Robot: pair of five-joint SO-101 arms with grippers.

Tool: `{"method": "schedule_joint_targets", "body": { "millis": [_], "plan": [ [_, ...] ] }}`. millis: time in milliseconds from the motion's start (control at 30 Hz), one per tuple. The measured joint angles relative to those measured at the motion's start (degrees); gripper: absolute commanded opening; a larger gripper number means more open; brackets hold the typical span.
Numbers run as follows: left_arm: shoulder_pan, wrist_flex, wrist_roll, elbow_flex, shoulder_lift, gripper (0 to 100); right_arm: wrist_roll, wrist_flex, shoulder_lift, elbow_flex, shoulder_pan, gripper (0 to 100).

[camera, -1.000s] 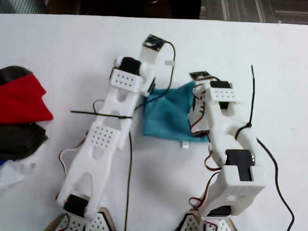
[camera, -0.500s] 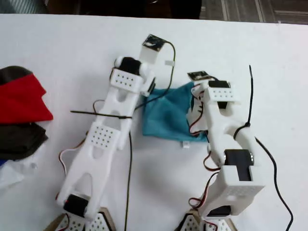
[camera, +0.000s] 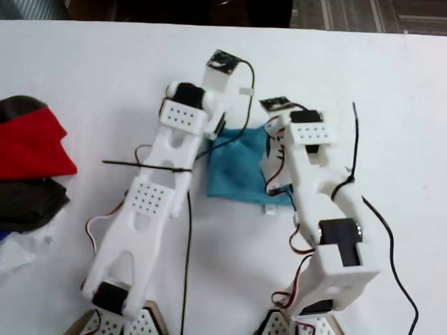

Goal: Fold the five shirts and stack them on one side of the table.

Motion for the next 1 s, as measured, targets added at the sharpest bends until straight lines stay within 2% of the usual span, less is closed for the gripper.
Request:
{"method": "schedule_joint_targets", "body": {
  "millis": [367,567,767,867,1000],
  "plan": [
    [0.0,0.0,0.0,0.0,0.0,12,-1.0,-1.5,3.0,0.0,0.2,11.8],
    [0.0,0.0,0.0,0.0,0.0,12,-1.0,-1.5,3.0,0.0,0.1,18.3],
    [0.0,0.0,0.0,0.0,0.0,12,-1.0,-1.7,3.5,0.0,-0.1,18.3],
    [0.0,0.0,0.0,0.0,0.0,12,-1.0,-2.4,3.5,0.0,-0.2,13.9],
    [0.0,0.0,0.0,0.0,0.0,12,-1.0,-2.8,3.5,0.0,-0.2,1.3]
  ]
}}
